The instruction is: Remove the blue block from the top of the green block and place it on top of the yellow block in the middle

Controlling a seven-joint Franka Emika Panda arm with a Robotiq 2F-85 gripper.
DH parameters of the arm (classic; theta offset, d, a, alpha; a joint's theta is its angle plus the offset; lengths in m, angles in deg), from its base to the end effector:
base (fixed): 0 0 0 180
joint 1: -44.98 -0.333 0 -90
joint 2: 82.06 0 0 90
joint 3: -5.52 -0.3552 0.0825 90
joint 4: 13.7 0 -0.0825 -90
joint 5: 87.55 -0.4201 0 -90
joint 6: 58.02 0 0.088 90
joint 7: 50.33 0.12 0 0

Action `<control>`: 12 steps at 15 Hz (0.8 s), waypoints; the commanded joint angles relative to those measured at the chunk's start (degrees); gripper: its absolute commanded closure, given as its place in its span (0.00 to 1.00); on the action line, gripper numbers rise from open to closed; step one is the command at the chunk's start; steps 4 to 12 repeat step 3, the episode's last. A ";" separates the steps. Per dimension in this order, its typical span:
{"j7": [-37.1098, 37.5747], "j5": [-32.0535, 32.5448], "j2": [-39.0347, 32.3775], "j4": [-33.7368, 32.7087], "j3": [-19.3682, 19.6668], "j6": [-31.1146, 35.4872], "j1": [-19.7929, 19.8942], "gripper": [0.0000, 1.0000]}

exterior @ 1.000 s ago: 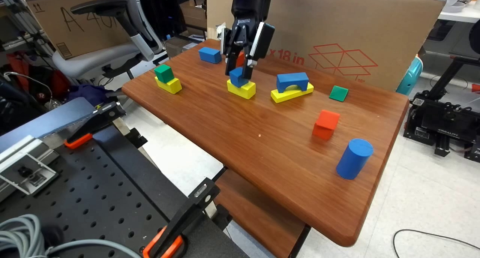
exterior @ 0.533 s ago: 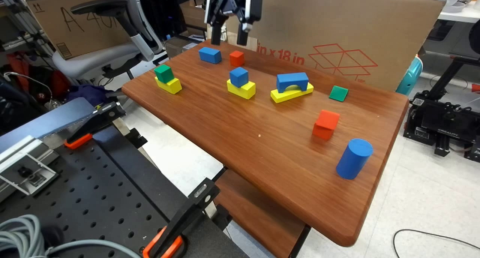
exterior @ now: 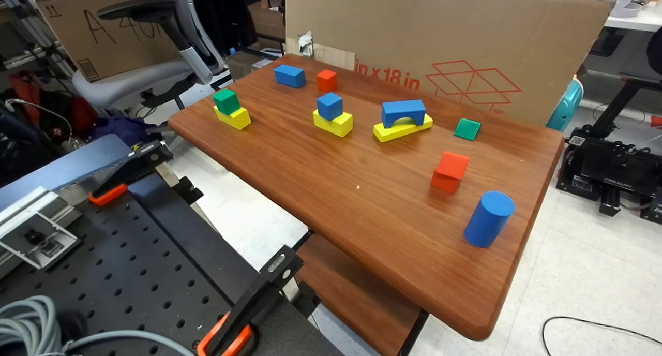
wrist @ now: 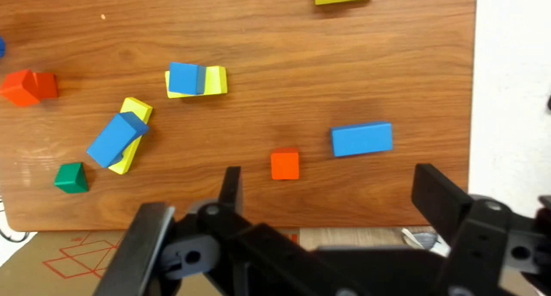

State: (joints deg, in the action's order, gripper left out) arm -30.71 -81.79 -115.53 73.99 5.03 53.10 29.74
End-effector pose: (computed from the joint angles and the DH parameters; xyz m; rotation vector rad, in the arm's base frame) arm 0.7078 0.1901 0.3038 2.9994 -0.0366 -0.2118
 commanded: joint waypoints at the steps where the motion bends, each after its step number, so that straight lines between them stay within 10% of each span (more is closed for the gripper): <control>1: 0.64 -1.50 1.88 2.18 -1.07 0.19 0.70 0.00; 12: 1.11 -3.18 4.58 5.38 -1.54 0.09 1.09 0.00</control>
